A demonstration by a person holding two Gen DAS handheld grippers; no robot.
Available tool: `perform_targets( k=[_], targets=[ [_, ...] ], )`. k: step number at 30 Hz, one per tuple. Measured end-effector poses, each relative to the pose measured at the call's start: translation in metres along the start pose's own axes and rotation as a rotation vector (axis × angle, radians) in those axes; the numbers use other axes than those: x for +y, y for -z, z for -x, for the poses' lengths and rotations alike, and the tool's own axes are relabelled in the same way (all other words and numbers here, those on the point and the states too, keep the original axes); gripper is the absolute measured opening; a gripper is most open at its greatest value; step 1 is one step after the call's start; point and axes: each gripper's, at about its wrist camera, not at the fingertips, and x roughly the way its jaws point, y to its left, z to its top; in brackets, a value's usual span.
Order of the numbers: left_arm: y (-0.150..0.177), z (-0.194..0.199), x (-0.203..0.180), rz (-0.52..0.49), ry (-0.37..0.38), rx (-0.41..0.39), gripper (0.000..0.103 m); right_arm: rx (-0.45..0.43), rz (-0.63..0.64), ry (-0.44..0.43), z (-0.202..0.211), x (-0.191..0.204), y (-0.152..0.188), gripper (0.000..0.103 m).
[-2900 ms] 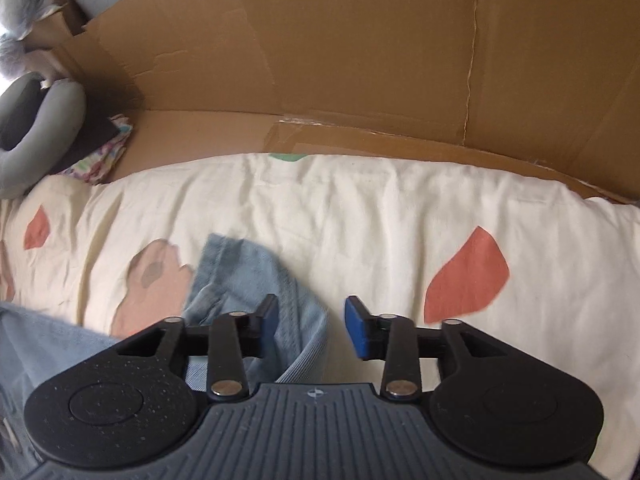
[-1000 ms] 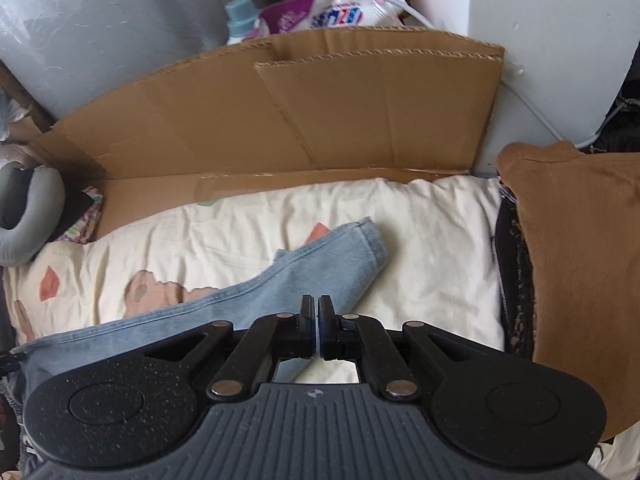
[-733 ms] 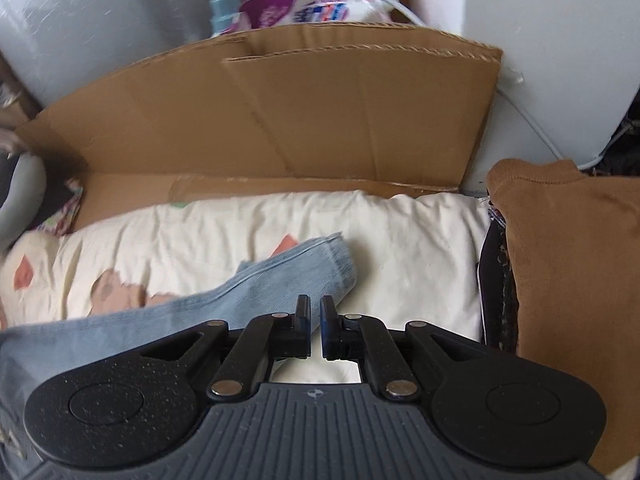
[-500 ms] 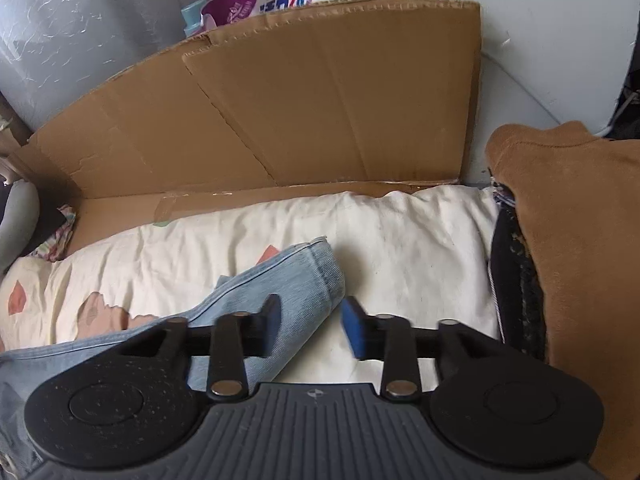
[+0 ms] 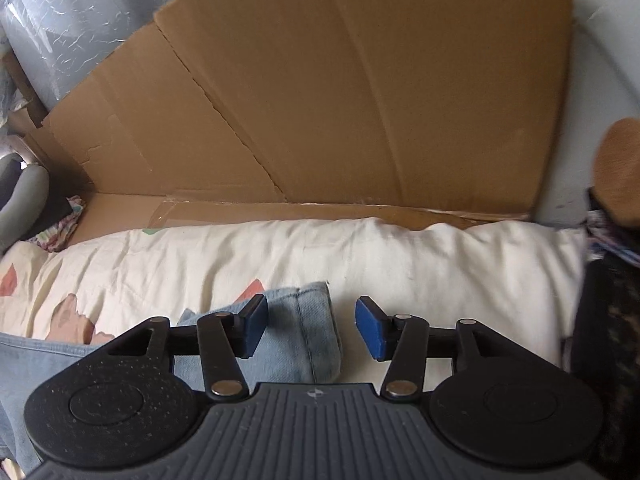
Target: Fold clothes
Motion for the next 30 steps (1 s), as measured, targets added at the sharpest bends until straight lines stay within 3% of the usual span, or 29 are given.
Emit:
perform_targets(
  k=[10, 11, 17, 19, 24, 28, 29, 30],
  targets=[
    [0.008, 0.016, 0.028, 0.132, 0.001, 0.022, 0.056, 0.135, -0.034, -0.120, -0.029, -0.005, -0.007, 0.055],
    [0.009, 0.018, 0.028, 0.139, 0.005, 0.023, 0.056, 0.140, -0.035, -0.132, -0.027, -0.005, -0.009, 0.049],
    [0.008, 0.031, 0.022, 0.161, 0.028, 0.011, 0.056, 0.104, 0.049, -0.195, 0.001, 0.008, -0.019, 0.033],
    [0.007, 0.035, 0.018, 0.154, 0.022, 0.005, 0.056, 0.082, 0.068, -0.212, 0.008, 0.011, -0.020, 0.032],
    [0.005, 0.049, 0.010, 0.195, 0.008, 0.002, 0.056, 0.126, 0.056, -0.259, 0.003, 0.007, -0.019, 0.032],
    [-0.006, 0.072, 0.007, 0.252, -0.036, -0.036, 0.056, 0.168, -0.044, -0.265, -0.010, -0.011, -0.025, 0.032],
    [-0.009, 0.079, 0.007, 0.265, -0.054, -0.043, 0.056, 0.178, -0.065, -0.268, -0.013, -0.013, -0.026, 0.030],
    [-0.012, 0.085, 0.006, 0.278, -0.071, -0.051, 0.056, 0.188, -0.071, -0.270, -0.017, -0.014, -0.026, 0.022]
  ],
)
